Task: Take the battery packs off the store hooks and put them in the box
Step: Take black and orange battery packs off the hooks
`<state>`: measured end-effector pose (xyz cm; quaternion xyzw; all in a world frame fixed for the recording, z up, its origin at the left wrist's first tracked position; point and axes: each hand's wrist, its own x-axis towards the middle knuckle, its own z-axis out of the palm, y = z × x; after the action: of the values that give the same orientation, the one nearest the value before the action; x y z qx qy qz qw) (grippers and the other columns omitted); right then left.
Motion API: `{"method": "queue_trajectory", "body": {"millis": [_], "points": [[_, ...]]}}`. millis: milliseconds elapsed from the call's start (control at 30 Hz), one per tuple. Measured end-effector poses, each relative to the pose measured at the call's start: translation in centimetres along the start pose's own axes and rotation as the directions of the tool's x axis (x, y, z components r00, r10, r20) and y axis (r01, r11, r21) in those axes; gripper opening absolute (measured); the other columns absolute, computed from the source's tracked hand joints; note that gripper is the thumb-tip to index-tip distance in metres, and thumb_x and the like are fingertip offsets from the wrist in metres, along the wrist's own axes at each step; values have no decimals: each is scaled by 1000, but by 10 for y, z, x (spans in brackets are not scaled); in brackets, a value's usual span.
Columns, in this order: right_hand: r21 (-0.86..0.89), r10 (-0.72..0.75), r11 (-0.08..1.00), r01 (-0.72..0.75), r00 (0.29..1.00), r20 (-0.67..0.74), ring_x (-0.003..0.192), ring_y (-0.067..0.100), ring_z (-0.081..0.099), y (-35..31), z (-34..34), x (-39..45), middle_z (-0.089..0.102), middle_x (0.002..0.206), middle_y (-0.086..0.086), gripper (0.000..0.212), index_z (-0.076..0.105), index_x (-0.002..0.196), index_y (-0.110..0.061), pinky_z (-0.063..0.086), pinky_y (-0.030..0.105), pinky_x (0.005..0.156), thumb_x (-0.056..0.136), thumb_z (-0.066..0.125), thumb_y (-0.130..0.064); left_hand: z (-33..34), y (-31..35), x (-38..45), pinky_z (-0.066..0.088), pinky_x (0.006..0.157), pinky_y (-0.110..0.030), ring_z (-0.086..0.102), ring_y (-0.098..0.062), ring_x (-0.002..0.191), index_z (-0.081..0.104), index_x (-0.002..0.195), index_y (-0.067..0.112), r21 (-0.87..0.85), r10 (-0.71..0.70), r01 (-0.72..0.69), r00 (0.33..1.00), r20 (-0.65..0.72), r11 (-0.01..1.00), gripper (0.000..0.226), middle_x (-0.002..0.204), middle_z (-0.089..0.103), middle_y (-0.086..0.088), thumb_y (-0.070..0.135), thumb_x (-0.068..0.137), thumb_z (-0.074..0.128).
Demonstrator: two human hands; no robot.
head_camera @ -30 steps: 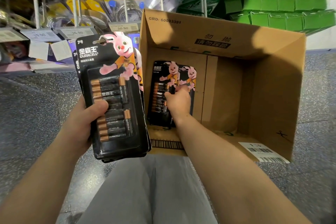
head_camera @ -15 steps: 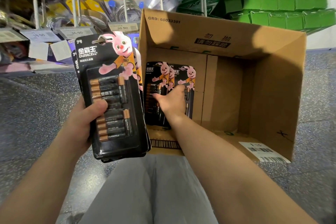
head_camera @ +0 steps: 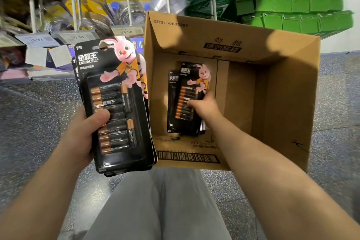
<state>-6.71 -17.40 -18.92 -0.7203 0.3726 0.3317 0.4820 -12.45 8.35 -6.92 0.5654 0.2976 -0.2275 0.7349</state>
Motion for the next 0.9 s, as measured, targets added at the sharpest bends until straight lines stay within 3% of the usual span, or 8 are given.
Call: {"method": "queue_trajectory", "body": {"millis": [67, 100, 200, 267, 400, 567, 733, 900], "points": [[-54, 86, 995, -85, 996, 23, 111, 28, 60, 4, -7, 7, 61, 118, 6, 63, 41, 127, -15, 48, 48, 97, 75, 77, -13, 0, 0, 0, 54, 45, -23, 68, -8, 52, 62, 90, 19, -20, 7, -7, 1000, -12, 1000, 41, 61, 70, 7, 31, 52, 74], [-73, 121, 990, -118, 992, 34, 110, 29, 61, 6, -6, 9, 62, 117, 6, 69, 42, 127, -15, 48, 50, 97, 70, 81, -18, 0, 0, 0, 54, 45, -23, 68, -8, 52, 59, 92, 18, -32, 4, -4, 1000, -13, 999, 44, 61, 70, 7, 29, 52, 71], [-131, 154, 980, -148, 988, 31, 105, 27, 63, 11, 3, 15, 65, 111, 4, 77, 48, 123, -18, 51, 49, 93, 60, 89, -29, 0, 2, -1, 55, 47, -24, 70, -9, 56, 56, 98, 17, 6, 10, -10, 1000, 5, 1000, 88, 65, 72, 7, 48, 23, 91], [-181, 163, 971, -159, 987, 8, 105, 27, 62, 9, 8, 16, 63, 114, 5, 78, 47, 124, -18, 52, 45, 90, 59, 89, -31, 1, 4, -2, 55, 47, -24, 70, -9, 56, 57, 97, 17, 15, 9, -8, 1000, -21, 1000, 105, 66, 72, 7, 62, 9, 91], [-230, 212, 947, -225, 974, -77, 125, 36, 49, 5, 4, 17, 45, 138, 12, 109, 31, 142, -14, 47, 52, 99, 55, 91, -41, 2, 6, -2, 56, 50, -25, 71, -10, 60, 58, 99, 17, 12, 21, -21, 1000, 1, 1000, 103, 69, 73, 6, 65, 13, 91], [-132, 310, 939, -319, 947, -82, 128, 39, 45, 6, -3, 17, 40, 144, 13, 119, 27, 144, -14, 44, 55, 101, 49, 92, -44, 0, 6, -2, 57, 51, -25, 71, -11, 62, 58, 100, 17, 16, 14, -14, 1000, 6, 1000, 103, 71, 73, 6, 64, 15, 91], [-93, 325, 939, -331, 943, -70, 121, 37, 52, 14, -4, 29, 50, 135, 11, 155, 34, 138, -19, 46, 56, 96, -4, 86, -55, -2, 4, -1, 56, 50, -25, 71, -11, 61, 58, 100, 16, 12, 8, -8, 1000, -11, 1000, 106, 70, 73, 5, 64, 11, 90], [0, 248, 969, -248, 967, -62, 108, 28, 55, 3, -10, 9, 51, 115, 6, 96, 28, 130, -16, 46, 48, 93, 59, 90, -32, -2, 3, 0, 57, 51, -26, 71, -11, 62, 59, 101, 17, 7, 5, -5, 1000, 2, 1000, 106, 71, 74, 5, 64, 12, 91]]}}
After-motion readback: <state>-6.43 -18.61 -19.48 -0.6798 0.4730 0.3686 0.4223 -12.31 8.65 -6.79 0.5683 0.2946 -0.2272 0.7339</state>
